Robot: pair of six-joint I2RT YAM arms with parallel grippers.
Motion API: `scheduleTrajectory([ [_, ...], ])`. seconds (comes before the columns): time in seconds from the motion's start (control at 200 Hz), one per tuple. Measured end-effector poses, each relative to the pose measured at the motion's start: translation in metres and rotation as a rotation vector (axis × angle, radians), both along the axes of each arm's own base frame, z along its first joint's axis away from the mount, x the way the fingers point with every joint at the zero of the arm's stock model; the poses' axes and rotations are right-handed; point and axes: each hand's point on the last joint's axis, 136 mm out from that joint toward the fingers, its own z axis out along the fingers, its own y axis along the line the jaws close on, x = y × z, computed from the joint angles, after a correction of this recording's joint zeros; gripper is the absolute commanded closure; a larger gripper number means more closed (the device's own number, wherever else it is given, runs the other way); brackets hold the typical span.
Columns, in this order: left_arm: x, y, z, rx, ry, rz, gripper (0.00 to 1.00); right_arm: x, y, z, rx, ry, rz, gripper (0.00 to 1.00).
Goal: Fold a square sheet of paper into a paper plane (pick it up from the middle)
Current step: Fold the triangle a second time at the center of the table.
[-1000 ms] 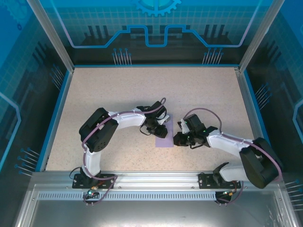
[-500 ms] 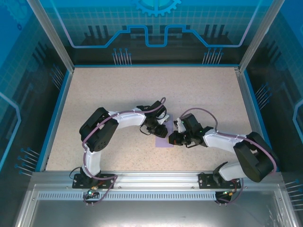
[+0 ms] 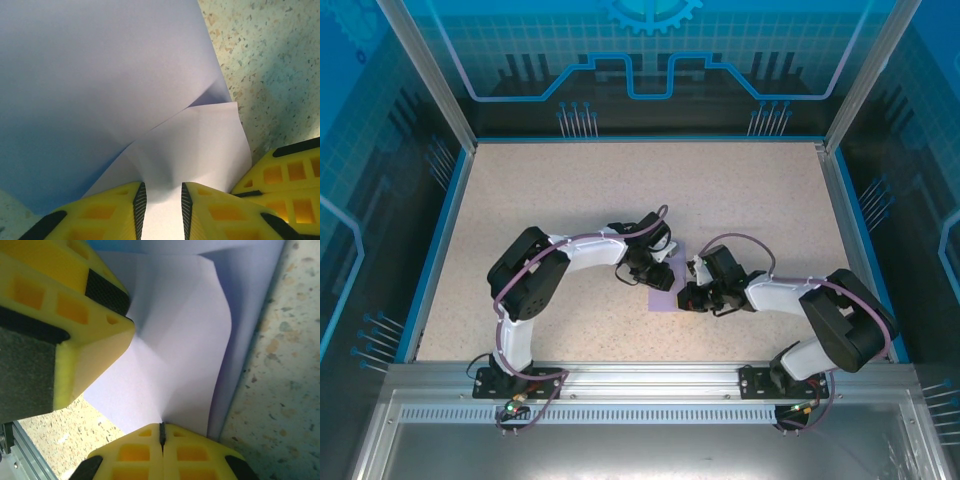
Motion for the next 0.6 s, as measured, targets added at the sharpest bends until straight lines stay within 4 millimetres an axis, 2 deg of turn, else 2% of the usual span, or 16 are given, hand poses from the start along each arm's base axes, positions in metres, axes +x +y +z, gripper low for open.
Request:
scheduleTrajectory([
  [0.16, 0.002, -0.001, 0.007, -0.023, 0.028, 0.056, 0.71, 0.0, 0.0, 0.0, 0.02, -0.007, -0.001, 0.99],
  [0.42, -0.003, -0.018, 0.033, -0.111, 0.064, 0.152, 0.76, 0.0, 0.0, 0.0, 0.036, -0.012, -0.001, 1.0],
  [0.6, -0.014, -0.024, 0.026, -0.112, 0.094, 0.175, 0.78, 0.0, 0.0, 0.0, 0.039, -0.012, 0.0, 1.0],
])
